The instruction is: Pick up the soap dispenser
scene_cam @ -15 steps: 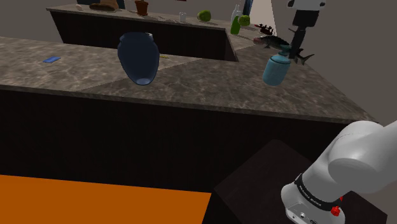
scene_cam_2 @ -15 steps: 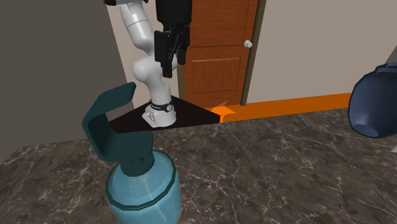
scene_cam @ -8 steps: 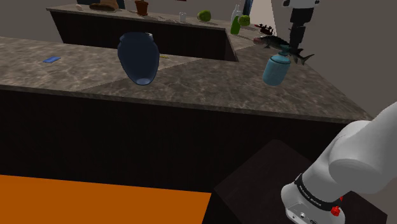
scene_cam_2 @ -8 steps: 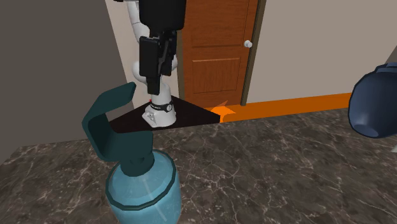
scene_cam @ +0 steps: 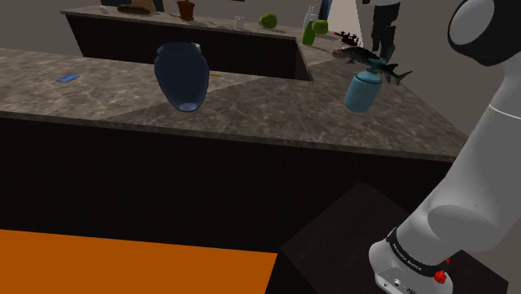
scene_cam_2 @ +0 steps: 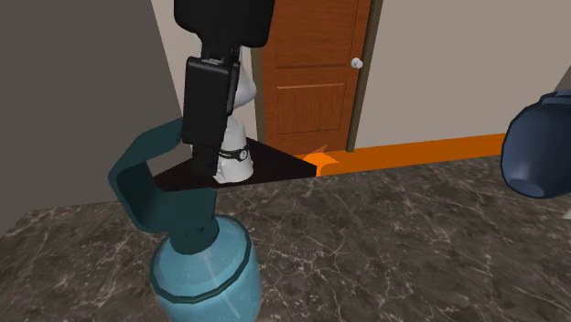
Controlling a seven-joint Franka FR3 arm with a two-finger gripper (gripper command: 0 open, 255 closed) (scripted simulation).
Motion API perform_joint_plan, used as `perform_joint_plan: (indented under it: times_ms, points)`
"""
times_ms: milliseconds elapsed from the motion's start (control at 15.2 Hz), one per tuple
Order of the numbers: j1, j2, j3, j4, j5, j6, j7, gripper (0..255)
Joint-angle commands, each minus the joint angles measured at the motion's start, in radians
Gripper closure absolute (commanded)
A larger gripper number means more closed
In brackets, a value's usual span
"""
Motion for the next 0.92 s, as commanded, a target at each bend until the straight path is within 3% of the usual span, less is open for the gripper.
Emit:
perform_joint_plan:
  times_ms: [0, 132, 726, 792, 858]
  points:
    - [-0.043, 0.113, -0.005, 0.12, 0.041, -0.008, -0.096, 0]
    - [-0.084, 0.191, 0.002, 0.218, 0.068, -0.025, -0.157, 0]
    - [-0.054, 0.151, 0.005, 0.062, 0.044, 0.091, -0.12, 0]
    - [-0.055, 0.153, 0.006, 0.066, 0.045, 0.088, -0.12, 255]
    - [-0.055, 0.153, 0.006, 0.066, 0.045, 0.089, -0.121, 255]
